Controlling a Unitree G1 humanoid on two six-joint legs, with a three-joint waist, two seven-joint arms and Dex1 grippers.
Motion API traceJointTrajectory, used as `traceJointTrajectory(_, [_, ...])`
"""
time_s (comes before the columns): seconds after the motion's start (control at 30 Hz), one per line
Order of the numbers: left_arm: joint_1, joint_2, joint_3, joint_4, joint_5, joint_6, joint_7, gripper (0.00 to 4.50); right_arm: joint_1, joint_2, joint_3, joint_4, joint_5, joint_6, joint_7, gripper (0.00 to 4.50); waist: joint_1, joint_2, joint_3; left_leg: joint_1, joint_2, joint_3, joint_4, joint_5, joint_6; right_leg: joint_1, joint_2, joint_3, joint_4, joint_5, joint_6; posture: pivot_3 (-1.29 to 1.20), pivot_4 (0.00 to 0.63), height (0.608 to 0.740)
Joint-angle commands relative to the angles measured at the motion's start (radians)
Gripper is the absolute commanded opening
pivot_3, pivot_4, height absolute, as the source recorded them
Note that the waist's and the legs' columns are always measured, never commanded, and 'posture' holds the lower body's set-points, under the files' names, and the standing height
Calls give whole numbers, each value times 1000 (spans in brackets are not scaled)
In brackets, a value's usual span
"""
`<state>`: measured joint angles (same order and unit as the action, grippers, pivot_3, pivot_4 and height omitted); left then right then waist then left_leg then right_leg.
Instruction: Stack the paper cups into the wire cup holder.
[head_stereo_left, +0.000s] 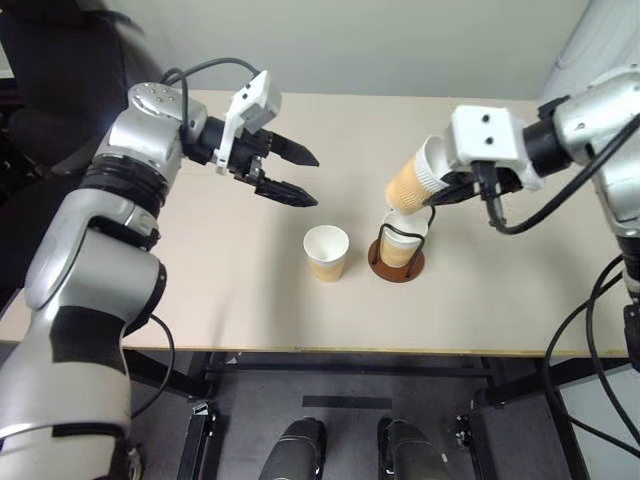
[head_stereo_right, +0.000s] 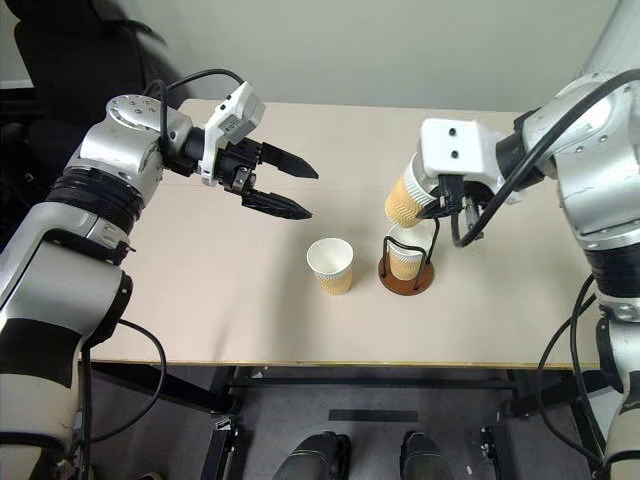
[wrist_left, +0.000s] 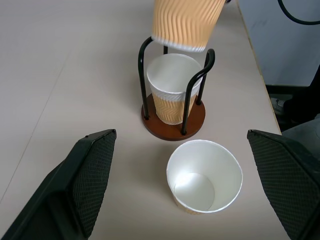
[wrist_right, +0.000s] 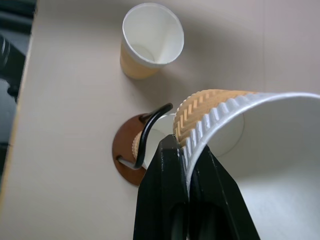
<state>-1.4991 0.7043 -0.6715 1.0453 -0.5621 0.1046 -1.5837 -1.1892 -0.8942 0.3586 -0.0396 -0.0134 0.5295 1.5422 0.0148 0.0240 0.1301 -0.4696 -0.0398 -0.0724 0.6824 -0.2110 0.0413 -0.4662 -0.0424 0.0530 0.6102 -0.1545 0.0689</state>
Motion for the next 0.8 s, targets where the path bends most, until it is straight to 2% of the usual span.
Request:
traceJointTrajectory(0.03, [-11,12,6,-32,-18,-4,-31,4500,-17,-4,13,29,-44,-98,-10,19,1,0,0,-1,0,-1,0,0,0,-1,-1,-1,0,1,2,0,150,740])
traceJointTrajectory(0.27, [-8,20,5,-44,-26,5,-31,4500,-20,-2,32,84,-88,-211,17,19,-2,0,0,-2,1,-1,0,0,0,-2,-3,1,0,1,4,0,150,740])
traceJointTrajectory(0.47, [-7,27,6,-50,-30,11,-31,4500,1,-17,29,45,-69,-213,69,19,-3,0,0,-2,1,0,0,0,0,-2,-1,0,1,1,4,0,150,740])
traceJointTrajectory(0.8, [-3,34,1,-64,-42,19,-31,4500,32,-2,46,49,-101,-277,68,19,-5,0,0,-1,1,-1,2,0,0,-1,-3,1,1,3,5,0,150,740])
